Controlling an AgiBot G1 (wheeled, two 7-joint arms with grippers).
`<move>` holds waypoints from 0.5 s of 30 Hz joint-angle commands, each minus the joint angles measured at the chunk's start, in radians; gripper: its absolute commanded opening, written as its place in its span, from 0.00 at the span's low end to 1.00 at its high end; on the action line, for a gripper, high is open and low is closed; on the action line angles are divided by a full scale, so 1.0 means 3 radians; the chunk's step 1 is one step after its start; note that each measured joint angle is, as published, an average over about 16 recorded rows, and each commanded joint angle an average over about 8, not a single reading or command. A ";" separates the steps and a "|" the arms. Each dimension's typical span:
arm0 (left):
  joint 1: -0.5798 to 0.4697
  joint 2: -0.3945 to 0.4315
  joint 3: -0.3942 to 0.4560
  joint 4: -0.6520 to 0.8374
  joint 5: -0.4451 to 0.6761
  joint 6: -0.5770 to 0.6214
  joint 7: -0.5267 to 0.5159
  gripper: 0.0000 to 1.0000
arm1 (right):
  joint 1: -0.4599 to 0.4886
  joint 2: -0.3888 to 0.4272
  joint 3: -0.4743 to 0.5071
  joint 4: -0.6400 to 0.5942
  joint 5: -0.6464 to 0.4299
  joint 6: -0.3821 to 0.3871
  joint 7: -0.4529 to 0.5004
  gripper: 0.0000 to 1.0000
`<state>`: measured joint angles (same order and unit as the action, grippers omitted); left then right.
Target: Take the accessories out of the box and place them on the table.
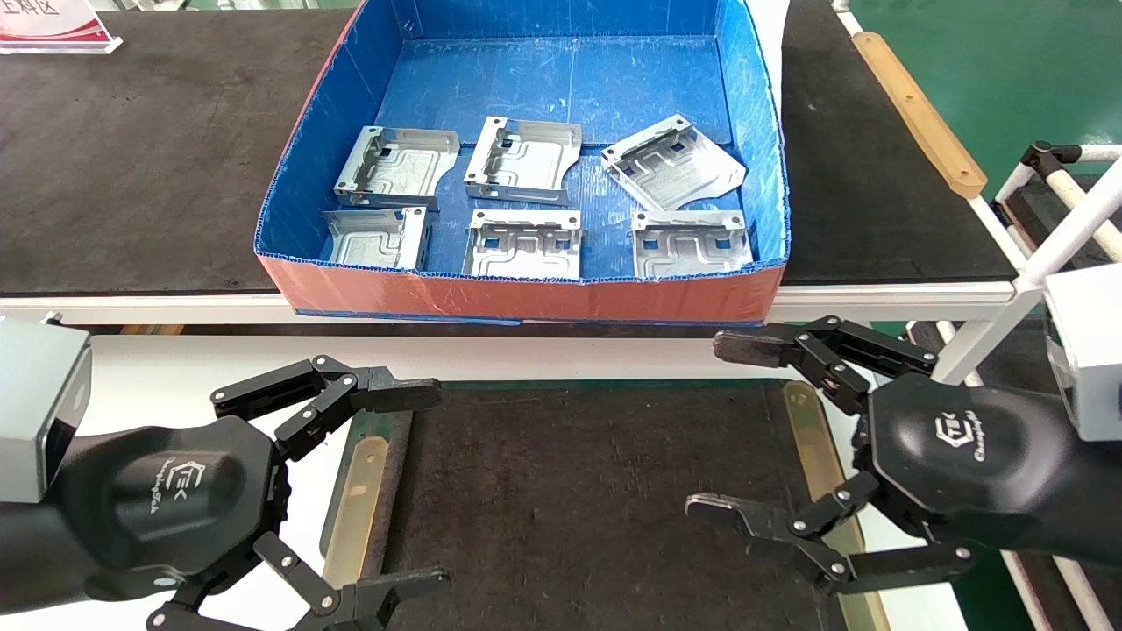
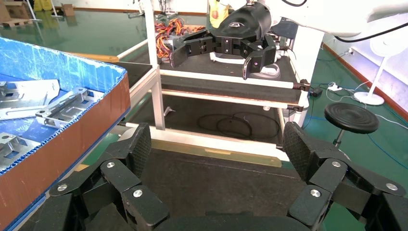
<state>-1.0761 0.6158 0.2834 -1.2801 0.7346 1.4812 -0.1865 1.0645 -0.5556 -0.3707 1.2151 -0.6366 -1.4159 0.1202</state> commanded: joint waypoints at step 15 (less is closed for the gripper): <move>-0.0121 0.0244 0.0165 -0.0060 0.0536 -0.0766 -0.0201 1.00 | 0.0000 0.0000 0.0000 0.0000 0.0000 0.0000 0.0000 1.00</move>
<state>-1.1184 0.6891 0.3318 -1.2896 0.8900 1.2588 -0.2497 1.0645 -0.5556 -0.3707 1.2151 -0.6366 -1.4159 0.1202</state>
